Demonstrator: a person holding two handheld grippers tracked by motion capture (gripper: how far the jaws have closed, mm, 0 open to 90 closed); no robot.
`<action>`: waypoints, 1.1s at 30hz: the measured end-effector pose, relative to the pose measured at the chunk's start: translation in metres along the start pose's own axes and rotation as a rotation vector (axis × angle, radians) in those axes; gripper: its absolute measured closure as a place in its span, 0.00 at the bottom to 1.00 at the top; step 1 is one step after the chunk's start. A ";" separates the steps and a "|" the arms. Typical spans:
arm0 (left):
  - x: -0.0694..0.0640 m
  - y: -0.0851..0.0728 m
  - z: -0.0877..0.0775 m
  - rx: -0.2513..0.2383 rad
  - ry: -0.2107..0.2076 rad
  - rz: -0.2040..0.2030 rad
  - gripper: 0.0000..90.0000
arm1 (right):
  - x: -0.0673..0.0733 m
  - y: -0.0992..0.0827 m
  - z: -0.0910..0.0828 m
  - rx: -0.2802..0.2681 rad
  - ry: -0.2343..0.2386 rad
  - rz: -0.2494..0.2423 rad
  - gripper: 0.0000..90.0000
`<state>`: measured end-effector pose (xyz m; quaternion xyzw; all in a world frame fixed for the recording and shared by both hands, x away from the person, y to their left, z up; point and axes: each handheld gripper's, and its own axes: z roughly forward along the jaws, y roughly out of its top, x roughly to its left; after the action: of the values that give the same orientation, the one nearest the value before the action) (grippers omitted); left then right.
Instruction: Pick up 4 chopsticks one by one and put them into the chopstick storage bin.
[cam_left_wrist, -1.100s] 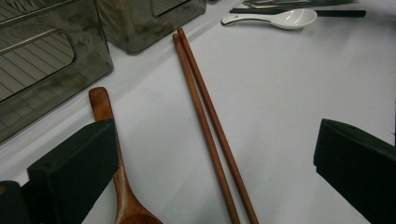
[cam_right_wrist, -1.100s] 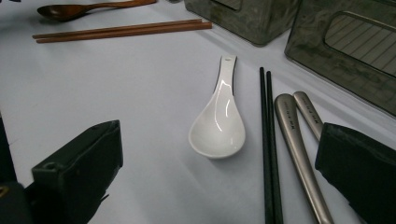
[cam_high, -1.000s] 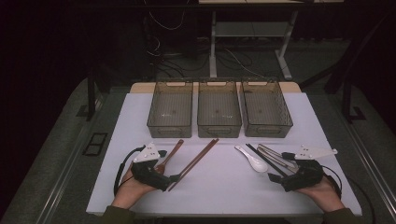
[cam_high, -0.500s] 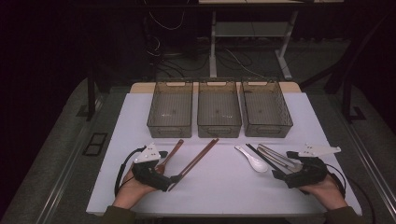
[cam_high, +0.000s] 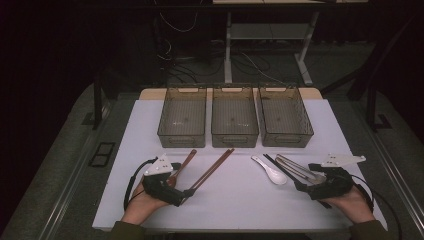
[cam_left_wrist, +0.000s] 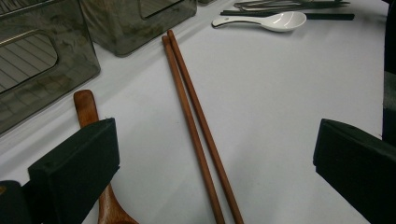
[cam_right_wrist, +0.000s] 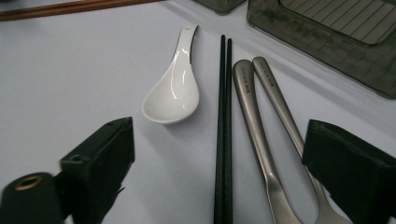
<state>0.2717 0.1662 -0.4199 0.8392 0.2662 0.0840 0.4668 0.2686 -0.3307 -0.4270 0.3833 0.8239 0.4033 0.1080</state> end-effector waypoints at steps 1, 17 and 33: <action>0.000 0.000 0.000 0.000 0.000 -0.001 0.00 | 0.000 0.000 0.000 0.000 0.000 0.000 0.12; 0.000 0.000 -0.001 -0.005 0.000 -0.005 0.00 | -0.009 -0.004 -0.003 0.033 0.010 0.031 0.48; 0.000 0.000 -0.002 -0.010 -0.004 -0.006 0.00 | -0.013 -0.009 0.000 0.136 0.002 0.010 0.84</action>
<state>0.2711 0.1676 -0.4192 0.8362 0.2675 0.0820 0.4717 0.2729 -0.3437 -0.4359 0.3936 0.8475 0.3472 0.0788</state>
